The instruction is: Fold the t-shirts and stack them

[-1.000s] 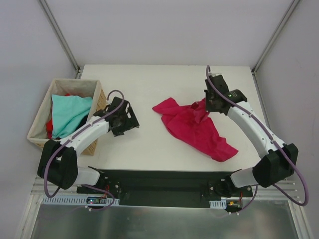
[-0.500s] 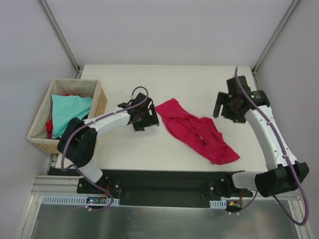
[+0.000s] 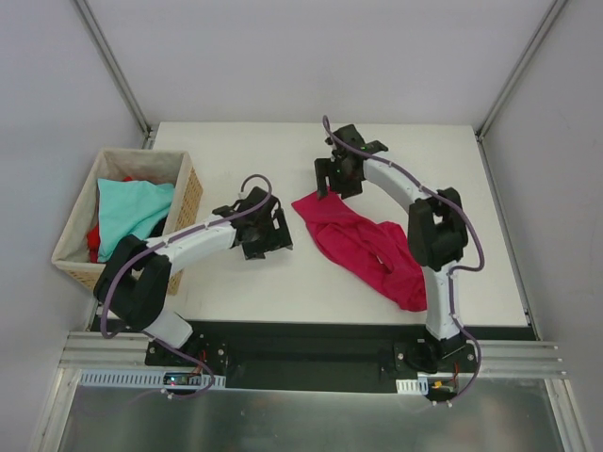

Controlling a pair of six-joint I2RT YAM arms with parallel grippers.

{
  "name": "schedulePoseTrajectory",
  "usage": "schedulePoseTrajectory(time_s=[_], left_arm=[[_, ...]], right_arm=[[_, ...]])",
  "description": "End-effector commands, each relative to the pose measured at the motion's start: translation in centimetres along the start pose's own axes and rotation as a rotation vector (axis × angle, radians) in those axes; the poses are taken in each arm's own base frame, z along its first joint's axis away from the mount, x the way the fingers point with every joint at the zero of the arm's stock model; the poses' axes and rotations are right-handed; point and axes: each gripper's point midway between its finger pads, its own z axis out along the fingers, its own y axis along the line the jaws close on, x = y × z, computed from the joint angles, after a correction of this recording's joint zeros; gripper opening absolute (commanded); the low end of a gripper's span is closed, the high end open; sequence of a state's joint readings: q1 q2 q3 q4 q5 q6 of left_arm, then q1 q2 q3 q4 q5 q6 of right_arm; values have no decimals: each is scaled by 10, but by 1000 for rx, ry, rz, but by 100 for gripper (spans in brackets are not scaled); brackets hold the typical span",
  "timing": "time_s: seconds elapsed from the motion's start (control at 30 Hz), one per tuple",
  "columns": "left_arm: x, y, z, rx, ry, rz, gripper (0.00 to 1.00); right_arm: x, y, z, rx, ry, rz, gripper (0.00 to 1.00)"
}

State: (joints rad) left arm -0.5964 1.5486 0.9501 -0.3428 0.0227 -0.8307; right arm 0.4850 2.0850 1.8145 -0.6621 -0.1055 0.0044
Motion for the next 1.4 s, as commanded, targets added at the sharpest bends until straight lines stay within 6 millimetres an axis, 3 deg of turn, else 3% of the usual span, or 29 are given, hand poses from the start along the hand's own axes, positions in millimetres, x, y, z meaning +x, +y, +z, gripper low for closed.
schedulePoseTrajectory(time_s=[0.0,0.17,0.43,0.8,0.97,1.0,1.07,1.1,1.23,1.3,1.33,1.37], left_arm=[[-1,16,-13,-6,-35,-41,80],[2,22,-22,8,-52,-45,80],[2,20,-21,13,-41,-34,80],[2,22,-23,12,-50,-32,80],[2,21,-23,18,-50,-31,81],[2,20,-23,18,-47,-29,81],[1,19,-23,22,-45,-21,81],[2,18,-22,24,-36,-18,81],[-3,8,-20,39,-30,8,81],[-7,2,-16,47,-22,22,80],[-15,-8,-18,67,-38,40,80],[-20,-13,-17,74,-43,48,80]], right_arm=[[-49,19,-11,-62,-128,-63,76],[-43,7,13,-9,-106,-73,76],[-39,-18,40,111,-81,-119,75],[-41,-24,71,126,-58,-107,66],[-36,-26,77,117,-42,-97,43],[-35,-26,78,116,-40,-95,26],[-38,-25,74,114,-56,-93,5],[-41,-26,73,114,-72,-86,1],[-55,-30,47,108,-136,-69,1],[-78,-34,8,104,-228,-47,1],[-74,-40,0,106,-228,-30,1],[-89,-45,-36,102,-305,-14,1]])
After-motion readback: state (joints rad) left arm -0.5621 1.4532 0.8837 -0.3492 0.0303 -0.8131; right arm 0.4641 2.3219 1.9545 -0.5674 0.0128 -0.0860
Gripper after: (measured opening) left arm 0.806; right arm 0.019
